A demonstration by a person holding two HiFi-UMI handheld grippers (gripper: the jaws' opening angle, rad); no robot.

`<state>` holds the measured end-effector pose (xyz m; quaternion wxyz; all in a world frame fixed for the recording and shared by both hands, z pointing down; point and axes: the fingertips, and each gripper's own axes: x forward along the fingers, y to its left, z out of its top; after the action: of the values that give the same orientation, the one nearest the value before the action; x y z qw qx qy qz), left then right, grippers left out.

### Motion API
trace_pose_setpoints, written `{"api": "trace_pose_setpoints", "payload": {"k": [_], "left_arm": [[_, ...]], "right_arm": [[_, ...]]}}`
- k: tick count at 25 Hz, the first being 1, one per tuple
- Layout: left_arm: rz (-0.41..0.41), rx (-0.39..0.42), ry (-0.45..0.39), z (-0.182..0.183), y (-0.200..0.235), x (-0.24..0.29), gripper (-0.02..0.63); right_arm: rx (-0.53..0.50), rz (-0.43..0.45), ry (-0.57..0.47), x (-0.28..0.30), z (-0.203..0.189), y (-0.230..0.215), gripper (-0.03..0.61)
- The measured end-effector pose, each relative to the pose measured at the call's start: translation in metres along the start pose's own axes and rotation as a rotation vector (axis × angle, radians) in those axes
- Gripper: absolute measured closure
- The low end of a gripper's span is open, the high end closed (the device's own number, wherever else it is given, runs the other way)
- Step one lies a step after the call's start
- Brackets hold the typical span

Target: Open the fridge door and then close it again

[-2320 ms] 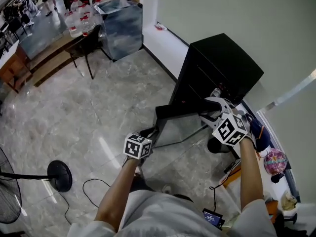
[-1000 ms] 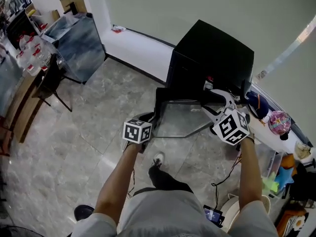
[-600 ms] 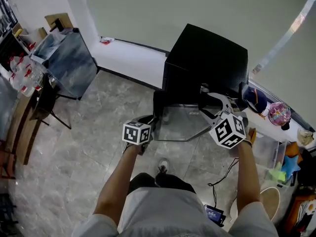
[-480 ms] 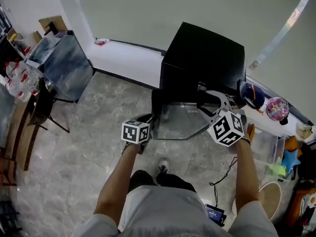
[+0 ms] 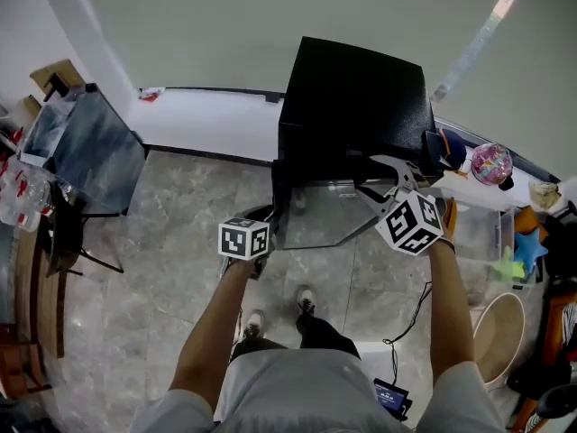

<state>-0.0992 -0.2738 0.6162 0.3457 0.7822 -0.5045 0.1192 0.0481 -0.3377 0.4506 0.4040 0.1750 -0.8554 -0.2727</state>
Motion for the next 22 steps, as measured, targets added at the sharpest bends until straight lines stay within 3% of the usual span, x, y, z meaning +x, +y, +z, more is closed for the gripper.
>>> {"api": "trace_pose_setpoints", "payload": {"k": [22], "left_arm": [[-0.077,0.050,0.043,0.042,0.028,0.042,0.514]], "right_arm": [[0.074,-0.120,0.107,0.023,-0.011,-0.027,0.327]]}}
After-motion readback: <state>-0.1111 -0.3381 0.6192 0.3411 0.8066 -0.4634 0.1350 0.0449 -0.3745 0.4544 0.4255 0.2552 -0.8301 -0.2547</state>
